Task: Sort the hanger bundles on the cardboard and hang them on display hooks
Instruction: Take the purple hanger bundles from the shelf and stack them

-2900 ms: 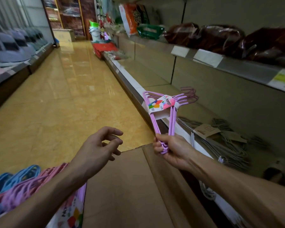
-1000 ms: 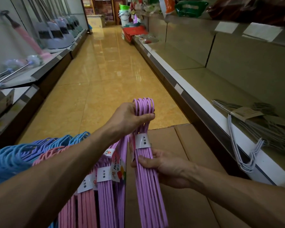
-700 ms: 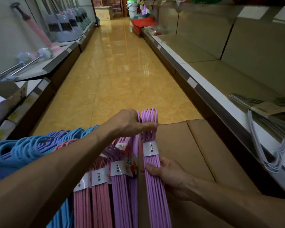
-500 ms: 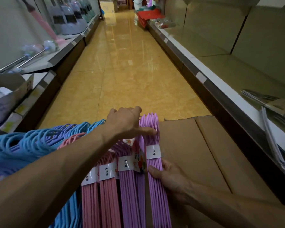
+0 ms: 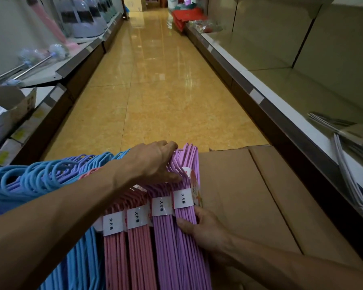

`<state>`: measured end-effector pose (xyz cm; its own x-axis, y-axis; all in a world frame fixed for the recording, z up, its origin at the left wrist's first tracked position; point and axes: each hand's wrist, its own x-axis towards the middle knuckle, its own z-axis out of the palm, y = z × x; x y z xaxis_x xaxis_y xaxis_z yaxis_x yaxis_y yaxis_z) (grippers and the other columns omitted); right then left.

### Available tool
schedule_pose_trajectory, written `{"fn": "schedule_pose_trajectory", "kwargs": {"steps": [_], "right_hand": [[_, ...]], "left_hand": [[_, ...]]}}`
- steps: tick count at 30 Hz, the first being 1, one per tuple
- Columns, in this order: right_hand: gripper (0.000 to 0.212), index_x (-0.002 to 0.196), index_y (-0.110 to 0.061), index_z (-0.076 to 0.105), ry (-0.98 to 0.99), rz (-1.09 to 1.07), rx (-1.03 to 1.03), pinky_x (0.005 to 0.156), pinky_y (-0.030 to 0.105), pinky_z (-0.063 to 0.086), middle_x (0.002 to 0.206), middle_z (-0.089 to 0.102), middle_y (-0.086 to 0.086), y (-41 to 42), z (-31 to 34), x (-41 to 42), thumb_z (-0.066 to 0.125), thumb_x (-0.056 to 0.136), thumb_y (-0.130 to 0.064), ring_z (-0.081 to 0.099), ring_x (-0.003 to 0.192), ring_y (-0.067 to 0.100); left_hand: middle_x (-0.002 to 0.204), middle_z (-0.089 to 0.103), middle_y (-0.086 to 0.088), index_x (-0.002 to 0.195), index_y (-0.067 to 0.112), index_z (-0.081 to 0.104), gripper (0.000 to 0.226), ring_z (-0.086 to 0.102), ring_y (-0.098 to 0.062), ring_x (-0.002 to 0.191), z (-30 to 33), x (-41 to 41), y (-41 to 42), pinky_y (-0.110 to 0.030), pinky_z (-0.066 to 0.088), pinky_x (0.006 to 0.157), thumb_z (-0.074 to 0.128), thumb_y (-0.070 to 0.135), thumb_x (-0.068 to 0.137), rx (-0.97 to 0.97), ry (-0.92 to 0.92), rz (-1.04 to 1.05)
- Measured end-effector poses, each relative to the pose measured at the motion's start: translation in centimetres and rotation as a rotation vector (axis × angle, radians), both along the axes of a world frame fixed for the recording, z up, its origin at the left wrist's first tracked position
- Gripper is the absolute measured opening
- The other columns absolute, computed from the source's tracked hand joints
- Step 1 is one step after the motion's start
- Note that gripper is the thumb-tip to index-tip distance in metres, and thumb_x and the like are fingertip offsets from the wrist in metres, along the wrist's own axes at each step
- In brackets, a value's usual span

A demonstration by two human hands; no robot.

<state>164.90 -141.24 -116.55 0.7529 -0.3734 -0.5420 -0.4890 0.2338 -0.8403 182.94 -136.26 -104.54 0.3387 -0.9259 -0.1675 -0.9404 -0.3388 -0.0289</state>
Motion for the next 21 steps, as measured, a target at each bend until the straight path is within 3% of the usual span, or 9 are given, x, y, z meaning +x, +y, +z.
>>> {"fn": "schedule_pose_trajectory", "kwargs": {"steps": [7,11,14,19,21], "right_hand": [[0.028,0.123,-0.024,0.061,0.087,0.234,-0.258,0.100,0.039,0.053,0.118,0.068,-0.002,-1.1,2.4,-0.5,0.057,0.098,-0.037,0.064,0.109,0.017],[0.010,0.094,-0.027,0.055,0.107,0.221,-0.423,0.072,0.021,0.050,0.094,0.059,-0.011,-2.9,3.9,-2.7,0.058,0.099,-0.036,0.058,0.086,0.004],[0.014,0.102,-0.022,0.060,0.129,0.237,-0.581,0.062,0.016,0.042,0.092,0.059,-0.010,-4.7,6.1,-5.2,0.057,0.099,-0.036,0.052,0.078,0.002],[0.027,0.118,-0.018,0.062,0.172,0.301,-0.760,0.091,0.033,0.053,0.112,0.065,-0.001,-8.2,11.6,-9.4,0.055,0.100,-0.036,0.060,0.102,0.012],[0.026,0.120,-0.018,0.061,0.169,0.303,-0.784,0.094,0.036,0.053,0.114,0.064,0.000,-9.2,13.6,-10.9,0.053,0.101,-0.035,0.060,0.104,0.013]], "left_hand": [[0.128,0.055,-0.006,0.143,0.016,0.035,0.083,0.058,-0.026,0.110,0.7,-0.8,-0.6,-0.037,0.049,0.088,0.064,0.063,0.081,0.045,-0.093,-0.040],[0.139,0.049,-0.005,0.145,0.018,0.036,0.082,0.057,-0.022,0.114,2.1,-1.7,-1.2,-0.037,0.051,0.093,0.063,0.063,0.082,0.013,-0.012,-0.080],[0.142,0.049,-0.002,0.143,0.021,0.041,0.068,0.057,-0.020,0.116,3.4,-2.6,-2.4,-0.035,0.051,0.094,0.058,0.058,0.088,-0.062,0.024,-0.124],[0.129,0.060,0.002,0.132,0.020,0.054,0.048,0.056,-0.009,0.108,6.4,-5.6,-5.7,-0.019,0.043,0.080,0.058,0.047,0.093,-0.238,0.183,-0.134],[0.124,0.063,0.003,0.129,0.022,0.057,0.043,0.057,-0.006,0.105,7.8,-7.2,-6.7,-0.017,0.043,0.078,0.058,0.046,0.093,-0.266,0.252,-0.132]]}}
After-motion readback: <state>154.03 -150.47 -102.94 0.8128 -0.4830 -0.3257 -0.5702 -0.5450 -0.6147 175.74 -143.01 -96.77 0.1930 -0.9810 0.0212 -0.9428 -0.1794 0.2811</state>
